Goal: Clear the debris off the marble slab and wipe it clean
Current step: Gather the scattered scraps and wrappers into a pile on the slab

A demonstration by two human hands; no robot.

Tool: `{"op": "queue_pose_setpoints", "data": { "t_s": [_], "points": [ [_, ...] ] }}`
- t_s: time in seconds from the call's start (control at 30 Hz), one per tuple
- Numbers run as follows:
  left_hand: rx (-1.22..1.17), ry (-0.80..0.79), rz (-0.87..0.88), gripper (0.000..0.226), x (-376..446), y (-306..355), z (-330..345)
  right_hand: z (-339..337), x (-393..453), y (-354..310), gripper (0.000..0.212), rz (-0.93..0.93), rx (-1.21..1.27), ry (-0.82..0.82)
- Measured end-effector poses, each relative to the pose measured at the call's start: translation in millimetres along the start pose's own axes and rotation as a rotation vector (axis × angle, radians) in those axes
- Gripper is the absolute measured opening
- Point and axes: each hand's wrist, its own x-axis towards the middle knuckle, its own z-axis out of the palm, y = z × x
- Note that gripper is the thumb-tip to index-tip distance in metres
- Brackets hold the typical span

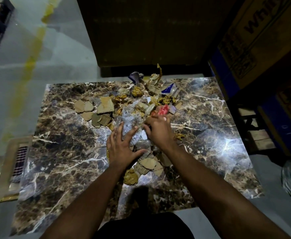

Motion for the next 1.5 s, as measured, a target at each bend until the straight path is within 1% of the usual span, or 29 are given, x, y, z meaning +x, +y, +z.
{"op": "queue_pose_setpoints", "data": {
  "t_s": [0.03, 0.07, 0.23, 0.33, 0.37, 0.4, 0.5, 0.57, 0.6, 0.63, 0.7, 0.73, 0.77, 0.83, 0.93, 1.0, 1.07, 1.13, 1.2, 1.23, 1.37, 1.43, 1.5],
  "points": [
    [0.004, 0.005, 0.006, 0.103, 0, 0, 0, 7, -3, 3, 0.027, -0.005, 0.039, -0.06],
    [0.005, 0.011, 0.011, 0.103, 0, -1, 0, 10, -6, 7, 0.03, -0.019, 0.065, -0.068],
    [0.0, 0.009, -0.002, 0.104, 1, 1, -1, -14, 0, 21, 0.031, -0.083, 0.282, 0.12],
    [0.004, -0.006, -0.03, 0.104, 2, 2, -1, -30, 27, 34, 0.027, -0.068, 0.428, 0.156],
    [0.006, -0.006, -0.033, 0.104, 2, 2, -1, -34, 39, 40, 0.026, -0.054, 0.431, 0.166],
    [0.009, -0.002, -0.03, 0.104, 2, 2, -1, -38, 52, 47, 0.026, -0.054, 0.39, 0.185],
    [0.005, 0.005, -0.028, 0.103, 3, 1, 0, -49, 97, 68, 0.033, -0.098, 0.139, 0.261],
    [-0.002, -0.001, -0.038, 0.104, 3, 1, 0, -61, 128, 76, 0.043, -0.148, 0.011, 0.315],
    [0.0, -0.006, -0.042, 0.105, 4, 1, 0, -67, 145, 77, 0.05, -0.199, -0.056, 0.314],
    [0.002, -0.007, -0.042, 0.106, 3, 1, 1, -74, 161, 75, 0.059, -0.271, -0.17, 0.274],
    [0.001, 0.004, -0.044, 0.106, 4, 0, 2, -82, 199, 70, 0.08, -0.404, -0.456, 0.104],
    [0.0, 0.007, -0.044, 0.106, 4, 0, 3, -83, 216, 65, 0.088, -0.425, -0.546, 0.009],
    [-0.001, 0.01, -0.043, 0.105, 4, 0, 4, -82, 231, 62, 0.093, -0.412, -0.58, -0.081],
    [-0.008, 0.013, -0.035, 0.104, 3, -1, 5, -76, 256, 59, 0.1, -0.337, -0.544, -0.252],
    [-0.015, 0.025, -0.015, 0.106, 5, -5, 9, -55, 278, 65, 0.108, -0.227, -0.372, -0.523],
    [-0.001, 0.009, -0.013, 0.107, 7, -7, 11, -33, 277, 75, 0.11, -0.211, -0.315, -0.699],
    [-0.005, -0.005, -0.043, 0.108, 7, -6, 10, -11, 266, 84, 0.109, -0.203, -0.271, -0.807],
    [-0.02, -0.017, -0.069, 0.107, 6, -4, 8, -1, 250, 87, 0.11, -0.233, -0.276, -0.831],
    [-0.028, -0.009, -0.069, 0.105, 5, -2, 7, -1, 236, 89, 0.114, -0.279, -0.31, -0.801],
    [-0.028, -0.004, -0.069, 0.105, 5, -1, 6, -6, 228, 90, 0.112, -0.292, -0.327, -0.784],
    [-0.028, -0.009, -0.078, 0.107, 6, 1, 5, -31, 202, 114, 0.083, -0.261, -0.423, -0.705],
    [-0.029, 0.001, -0.046, 0.106, 6, -1, 6, -41, 189, 131, 0.075, -0.235, -0.412, -0.679],
    [-0.019, 0.005, -0.029, 0.106, 7, -2, 5, -45, 171, 149, 0.075, -0.177, -0.366, -0.656]
  ]
}}
